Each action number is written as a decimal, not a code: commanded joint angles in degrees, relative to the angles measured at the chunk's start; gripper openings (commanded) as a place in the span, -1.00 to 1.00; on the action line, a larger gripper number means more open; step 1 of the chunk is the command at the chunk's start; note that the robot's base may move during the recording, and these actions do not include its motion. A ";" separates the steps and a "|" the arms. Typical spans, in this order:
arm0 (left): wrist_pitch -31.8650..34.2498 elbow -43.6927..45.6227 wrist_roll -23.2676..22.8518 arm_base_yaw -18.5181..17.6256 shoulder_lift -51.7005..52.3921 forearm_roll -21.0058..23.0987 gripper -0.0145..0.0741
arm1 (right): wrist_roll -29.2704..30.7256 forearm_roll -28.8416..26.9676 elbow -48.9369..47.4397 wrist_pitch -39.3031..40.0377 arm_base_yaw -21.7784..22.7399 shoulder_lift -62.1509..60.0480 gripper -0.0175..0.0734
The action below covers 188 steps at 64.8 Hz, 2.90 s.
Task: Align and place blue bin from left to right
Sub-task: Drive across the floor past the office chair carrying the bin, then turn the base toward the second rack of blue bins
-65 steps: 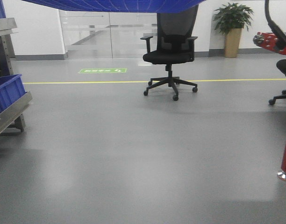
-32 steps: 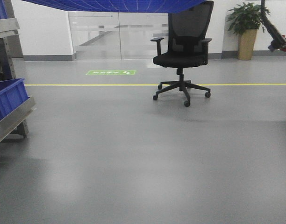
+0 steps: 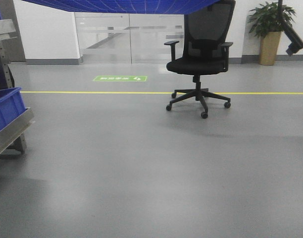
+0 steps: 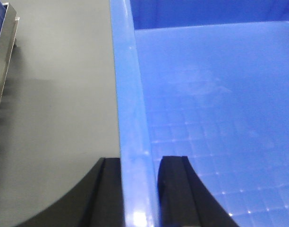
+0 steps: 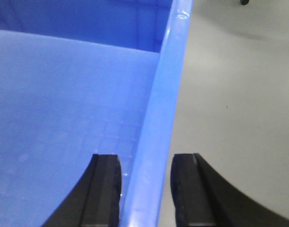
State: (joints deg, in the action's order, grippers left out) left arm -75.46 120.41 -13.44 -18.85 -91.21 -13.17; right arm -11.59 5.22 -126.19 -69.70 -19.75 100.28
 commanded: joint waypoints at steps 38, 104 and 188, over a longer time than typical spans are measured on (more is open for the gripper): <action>5.50 1.46 0.63 -0.88 1.64 3.43 -0.70 | -1.43 0.52 -0.70 5.91 -0.32 -0.34 -0.79; 5.50 1.46 0.63 -0.88 1.64 3.43 -0.70 | -1.43 0.52 -0.70 5.91 -0.32 -0.34 -0.79; 5.50 1.46 0.63 -0.88 1.64 3.43 -0.70 | -1.43 0.52 -0.70 5.91 -0.32 -0.34 -0.79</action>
State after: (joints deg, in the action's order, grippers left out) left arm -75.46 120.41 -13.47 -18.85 -91.21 -13.18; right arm -11.59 5.22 -126.19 -69.70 -19.75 100.40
